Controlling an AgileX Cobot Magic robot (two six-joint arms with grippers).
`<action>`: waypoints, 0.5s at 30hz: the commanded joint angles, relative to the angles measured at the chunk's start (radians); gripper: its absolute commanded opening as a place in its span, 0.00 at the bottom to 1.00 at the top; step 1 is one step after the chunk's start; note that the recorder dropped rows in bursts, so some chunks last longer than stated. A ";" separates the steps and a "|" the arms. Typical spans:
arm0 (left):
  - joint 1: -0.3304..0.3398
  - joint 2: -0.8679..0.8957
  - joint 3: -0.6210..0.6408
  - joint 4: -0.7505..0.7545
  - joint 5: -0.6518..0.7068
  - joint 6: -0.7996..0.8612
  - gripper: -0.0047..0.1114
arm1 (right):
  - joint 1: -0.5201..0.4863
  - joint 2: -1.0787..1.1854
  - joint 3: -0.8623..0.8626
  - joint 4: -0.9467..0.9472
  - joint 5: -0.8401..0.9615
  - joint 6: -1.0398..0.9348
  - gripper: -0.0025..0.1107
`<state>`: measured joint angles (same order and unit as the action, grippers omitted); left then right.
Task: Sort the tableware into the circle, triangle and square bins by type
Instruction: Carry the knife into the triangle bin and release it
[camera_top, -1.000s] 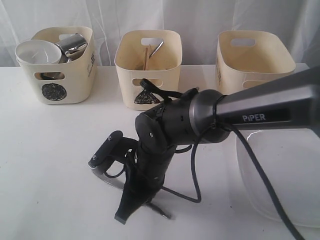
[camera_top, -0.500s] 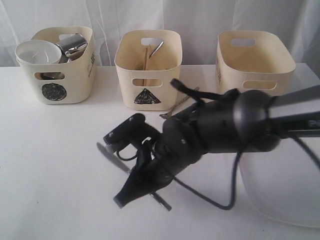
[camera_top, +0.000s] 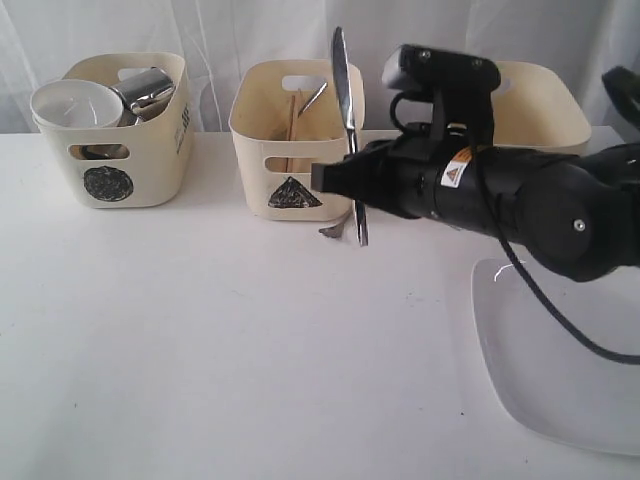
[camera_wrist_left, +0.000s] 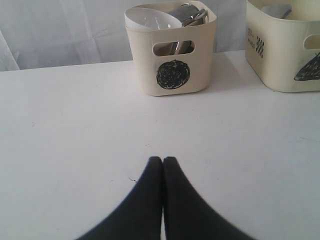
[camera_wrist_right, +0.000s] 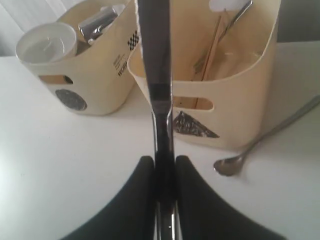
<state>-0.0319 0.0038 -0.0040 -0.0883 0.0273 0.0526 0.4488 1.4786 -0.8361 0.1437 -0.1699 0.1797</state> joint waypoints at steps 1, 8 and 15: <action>-0.004 -0.004 0.004 -0.013 0.000 0.001 0.06 | -0.039 0.016 -0.074 -0.002 -0.037 0.010 0.02; -0.004 -0.004 0.004 -0.013 0.000 0.001 0.06 | -0.051 0.116 -0.225 -0.005 -0.035 0.003 0.02; -0.004 -0.004 0.004 -0.013 0.000 0.001 0.06 | -0.067 0.261 -0.380 -0.014 -0.059 -0.002 0.02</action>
<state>-0.0319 0.0038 -0.0040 -0.0883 0.0273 0.0526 0.4001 1.6892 -1.1547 0.1437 -0.1940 0.1835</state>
